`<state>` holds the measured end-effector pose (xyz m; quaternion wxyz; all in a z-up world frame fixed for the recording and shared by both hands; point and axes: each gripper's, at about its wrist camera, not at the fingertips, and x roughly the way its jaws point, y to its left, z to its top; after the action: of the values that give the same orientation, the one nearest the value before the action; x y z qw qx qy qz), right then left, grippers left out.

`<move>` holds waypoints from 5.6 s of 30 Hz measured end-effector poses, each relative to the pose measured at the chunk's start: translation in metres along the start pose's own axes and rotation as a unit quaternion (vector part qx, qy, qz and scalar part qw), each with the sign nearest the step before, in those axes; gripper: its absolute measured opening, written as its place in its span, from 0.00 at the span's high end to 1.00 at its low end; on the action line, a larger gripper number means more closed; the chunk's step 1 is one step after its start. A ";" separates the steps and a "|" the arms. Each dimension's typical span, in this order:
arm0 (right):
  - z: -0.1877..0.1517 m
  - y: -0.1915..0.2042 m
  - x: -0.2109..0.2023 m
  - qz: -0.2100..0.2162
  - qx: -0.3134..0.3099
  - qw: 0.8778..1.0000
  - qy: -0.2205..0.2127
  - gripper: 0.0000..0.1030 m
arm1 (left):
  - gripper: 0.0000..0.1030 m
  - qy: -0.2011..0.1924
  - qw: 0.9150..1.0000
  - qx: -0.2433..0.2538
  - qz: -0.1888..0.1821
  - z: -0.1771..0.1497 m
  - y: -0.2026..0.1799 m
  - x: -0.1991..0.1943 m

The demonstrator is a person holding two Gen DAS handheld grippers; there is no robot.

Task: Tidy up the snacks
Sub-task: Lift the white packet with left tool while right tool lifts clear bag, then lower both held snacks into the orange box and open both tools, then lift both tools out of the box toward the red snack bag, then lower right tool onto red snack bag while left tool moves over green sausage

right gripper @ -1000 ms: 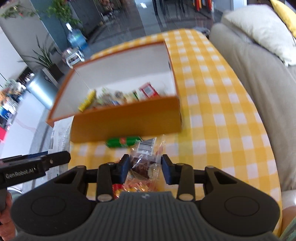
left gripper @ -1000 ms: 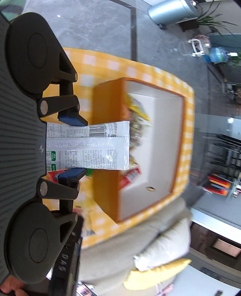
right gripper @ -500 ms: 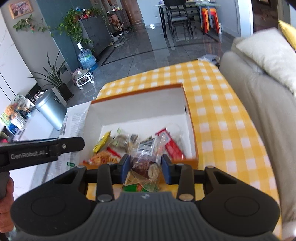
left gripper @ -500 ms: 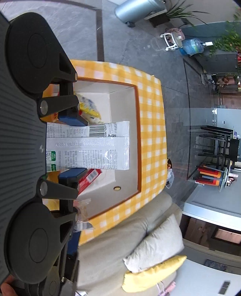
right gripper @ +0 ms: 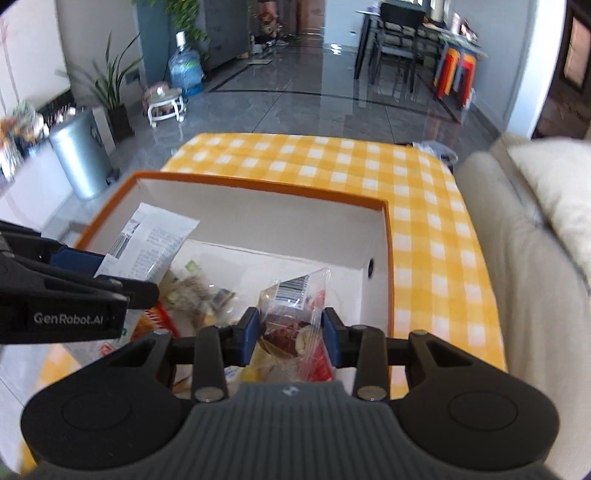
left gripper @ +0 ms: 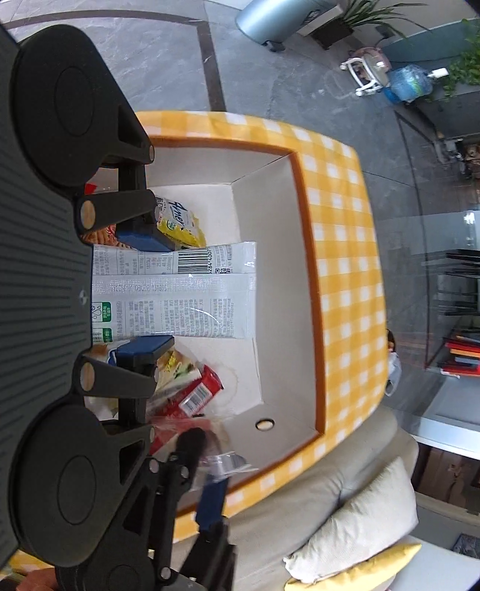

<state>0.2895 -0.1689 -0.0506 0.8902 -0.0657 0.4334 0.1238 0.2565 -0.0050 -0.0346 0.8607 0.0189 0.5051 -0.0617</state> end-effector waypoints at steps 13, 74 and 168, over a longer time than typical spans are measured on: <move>0.012 0.011 0.060 -0.040 -0.099 0.994 0.028 0.66 | 0.48 0.024 0.999 0.026 0.027 0.009 -0.001 0.045; -0.116 0.002 -0.108 0.034 0.107 0.993 0.024 0.25 | 0.22 -0.062 0.997 -0.041 -0.015 -0.133 -0.026 -0.097; -0.175 -0.022 0.001 0.028 0.171 0.972 0.157 0.29 | 0.48 0.016 0.947 0.309 -0.081 -0.117 -0.080 0.026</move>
<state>0.1639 -0.2295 -0.1589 0.8055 0.0809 0.5840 0.0606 0.1581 -0.0755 -0.1123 0.7967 0.2441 0.4743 -0.2841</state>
